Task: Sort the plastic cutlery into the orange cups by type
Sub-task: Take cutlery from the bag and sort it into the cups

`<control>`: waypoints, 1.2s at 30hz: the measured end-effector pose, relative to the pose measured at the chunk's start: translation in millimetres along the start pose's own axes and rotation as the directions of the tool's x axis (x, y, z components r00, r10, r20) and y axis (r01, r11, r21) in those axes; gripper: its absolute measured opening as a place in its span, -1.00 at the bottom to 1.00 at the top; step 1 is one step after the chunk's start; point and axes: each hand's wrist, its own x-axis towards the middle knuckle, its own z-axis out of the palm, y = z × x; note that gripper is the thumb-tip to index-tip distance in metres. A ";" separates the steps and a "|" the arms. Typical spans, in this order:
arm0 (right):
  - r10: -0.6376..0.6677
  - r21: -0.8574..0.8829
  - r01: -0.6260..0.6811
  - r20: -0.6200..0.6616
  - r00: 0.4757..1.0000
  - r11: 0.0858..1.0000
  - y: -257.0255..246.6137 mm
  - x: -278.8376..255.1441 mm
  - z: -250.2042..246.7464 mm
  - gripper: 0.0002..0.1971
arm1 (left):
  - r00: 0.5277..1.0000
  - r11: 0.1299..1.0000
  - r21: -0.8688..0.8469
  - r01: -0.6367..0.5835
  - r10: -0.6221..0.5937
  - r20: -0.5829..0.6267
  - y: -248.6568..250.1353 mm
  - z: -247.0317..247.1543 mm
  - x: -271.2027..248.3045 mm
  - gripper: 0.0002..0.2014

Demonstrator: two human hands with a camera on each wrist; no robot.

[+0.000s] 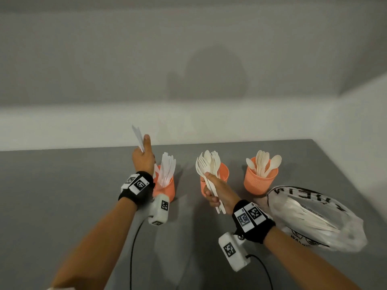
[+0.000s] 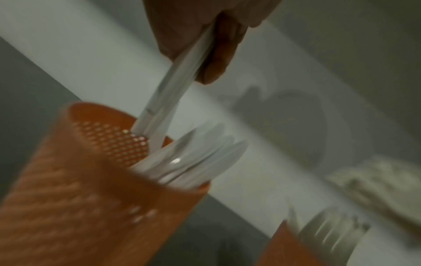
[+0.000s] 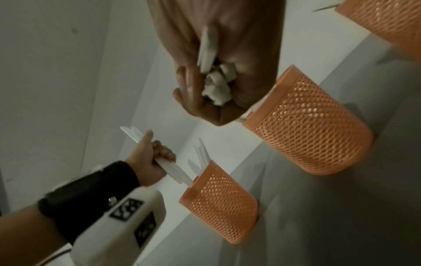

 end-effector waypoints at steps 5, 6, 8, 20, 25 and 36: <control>0.043 0.050 -0.044 0.033 0.999 0.998 -3.5 -4.9 -7.2 -0.70 | 0.997 0.987 0.154 -0.040 0.029 0.075 -34.4 0.0 -7.9 -0.56; 0.044 0.052 -0.046 0.038 0.998 0.998 -3.4 -5.1 -7.9 -0.70 | 0.996 0.979 0.195 -0.062 0.049 0.073 -37.9 -1.0 -7.2 -0.60; 0.033 0.036 -0.034 0.035 0.999 0.999 -3.4 -5.9 -8.1 -0.72 | 0.991 0.956 0.265 -0.128 0.113 0.072 -39.6 -3.0 -6.6 -0.67; -0.160 -0.022 0.160 -0.021 0.987 0.987 5.4 -4.6 -7.8 -0.61 | 0.932 0.910 0.203 -0.362 0.357 0.064 1.5 2.6 -69.7 -0.84; -0.237 -0.057 0.235 -0.032 0.971 0.970 4.8 -10.1 -1.6 -0.62 | 0.925 0.979 0.158 -0.129 0.062 0.374 -9.1 28.6 -116.0 -0.80; -0.259 -0.108 0.257 -0.004 0.966 0.960 9.1 -23.0 -6.7 -0.68 | 0.896 0.980 0.166 0.111 -0.171 0.410 -19.4 53.2 -126.8 -0.71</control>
